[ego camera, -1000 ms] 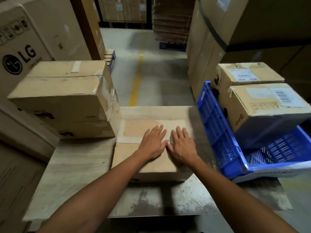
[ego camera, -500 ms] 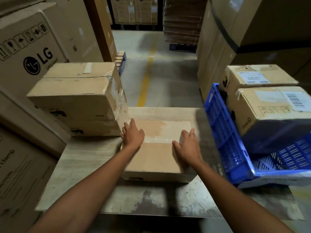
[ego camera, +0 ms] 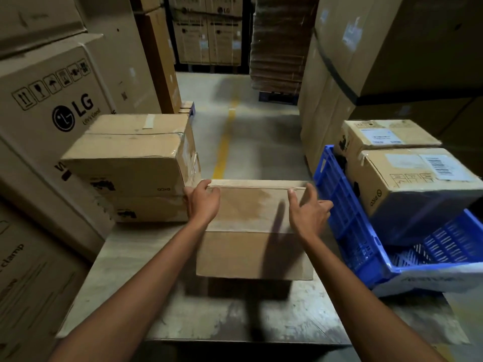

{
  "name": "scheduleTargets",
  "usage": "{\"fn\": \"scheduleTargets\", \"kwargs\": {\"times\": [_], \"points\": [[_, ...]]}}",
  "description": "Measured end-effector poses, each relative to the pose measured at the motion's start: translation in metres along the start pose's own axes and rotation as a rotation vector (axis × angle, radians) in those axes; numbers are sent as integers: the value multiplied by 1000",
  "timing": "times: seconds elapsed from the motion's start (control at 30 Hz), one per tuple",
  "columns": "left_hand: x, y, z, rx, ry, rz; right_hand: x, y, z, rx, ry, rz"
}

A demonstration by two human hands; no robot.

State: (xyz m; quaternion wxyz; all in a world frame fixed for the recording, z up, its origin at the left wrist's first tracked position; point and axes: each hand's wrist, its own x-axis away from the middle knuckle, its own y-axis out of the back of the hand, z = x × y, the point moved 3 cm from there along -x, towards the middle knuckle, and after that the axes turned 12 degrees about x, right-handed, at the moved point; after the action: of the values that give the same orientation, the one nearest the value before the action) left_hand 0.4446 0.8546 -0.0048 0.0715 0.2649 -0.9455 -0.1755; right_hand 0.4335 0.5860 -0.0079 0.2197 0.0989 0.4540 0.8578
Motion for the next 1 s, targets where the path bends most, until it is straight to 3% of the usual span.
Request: {"fn": "scheduleTargets", "kwargs": {"times": [0.27,0.43,0.57,0.67,0.8,1.0], "points": [[54,28,27,32,-216,-52,37,-6,-15,-252,7,-104],[82,27,49,-47,-343,-19,52,-12,-35,-184,-6,-109],[88,25,53,-352,-622,14,68,-17,-22,122,147,-161],[94,21,53,-400,-768,158,87,-30,-1,153,456,-177],[93,19,48,-434,-751,220,109,-53,28,80,757,-65],[81,21,52,-544,-694,217,115,-68,47,250,905,-72]]}}
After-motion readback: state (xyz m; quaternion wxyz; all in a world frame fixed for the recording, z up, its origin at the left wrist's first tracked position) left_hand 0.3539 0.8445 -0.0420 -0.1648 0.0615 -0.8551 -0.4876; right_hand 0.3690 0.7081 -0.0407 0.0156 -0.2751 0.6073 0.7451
